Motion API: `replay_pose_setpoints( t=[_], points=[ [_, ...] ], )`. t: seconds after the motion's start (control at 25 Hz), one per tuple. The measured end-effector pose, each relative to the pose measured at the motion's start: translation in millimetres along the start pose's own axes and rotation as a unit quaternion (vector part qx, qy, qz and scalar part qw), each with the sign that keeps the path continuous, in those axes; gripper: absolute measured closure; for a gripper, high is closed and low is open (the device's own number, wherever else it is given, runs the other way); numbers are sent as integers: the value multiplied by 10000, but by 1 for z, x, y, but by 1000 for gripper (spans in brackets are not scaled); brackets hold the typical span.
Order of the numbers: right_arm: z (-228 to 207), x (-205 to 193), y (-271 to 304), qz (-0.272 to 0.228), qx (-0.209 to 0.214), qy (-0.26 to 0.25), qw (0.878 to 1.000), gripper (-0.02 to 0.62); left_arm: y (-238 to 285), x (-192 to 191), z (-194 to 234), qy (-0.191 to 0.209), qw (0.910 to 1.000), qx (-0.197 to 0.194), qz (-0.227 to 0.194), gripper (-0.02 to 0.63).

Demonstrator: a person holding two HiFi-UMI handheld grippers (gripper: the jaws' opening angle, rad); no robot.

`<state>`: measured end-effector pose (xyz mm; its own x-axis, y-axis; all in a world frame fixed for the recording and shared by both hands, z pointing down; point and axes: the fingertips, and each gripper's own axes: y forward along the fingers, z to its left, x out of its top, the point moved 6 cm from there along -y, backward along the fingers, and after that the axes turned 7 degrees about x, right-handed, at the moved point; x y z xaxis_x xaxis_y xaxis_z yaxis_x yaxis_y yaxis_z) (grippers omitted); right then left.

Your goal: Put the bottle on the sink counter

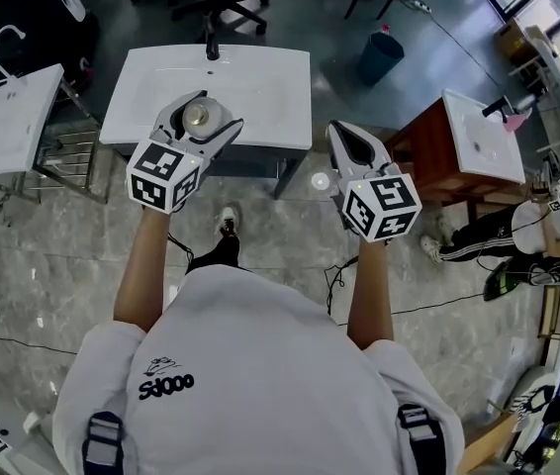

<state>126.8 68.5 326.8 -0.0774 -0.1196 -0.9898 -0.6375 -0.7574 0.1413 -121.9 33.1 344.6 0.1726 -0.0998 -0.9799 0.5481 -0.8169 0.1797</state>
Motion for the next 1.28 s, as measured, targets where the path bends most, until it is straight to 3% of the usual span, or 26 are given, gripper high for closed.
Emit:
replay_pose_setpoints(
  t=[0.72, 1.28],
  points=[
    [-64, 19, 112, -118, 237, 488, 9985, 588, 114, -6, 90, -43, 9993, -236, 275, 262],
    [-102, 17, 175, -33, 178, 683, 9975, 588, 183, -16, 124, -41, 9978, -521, 418, 262]
  ],
)
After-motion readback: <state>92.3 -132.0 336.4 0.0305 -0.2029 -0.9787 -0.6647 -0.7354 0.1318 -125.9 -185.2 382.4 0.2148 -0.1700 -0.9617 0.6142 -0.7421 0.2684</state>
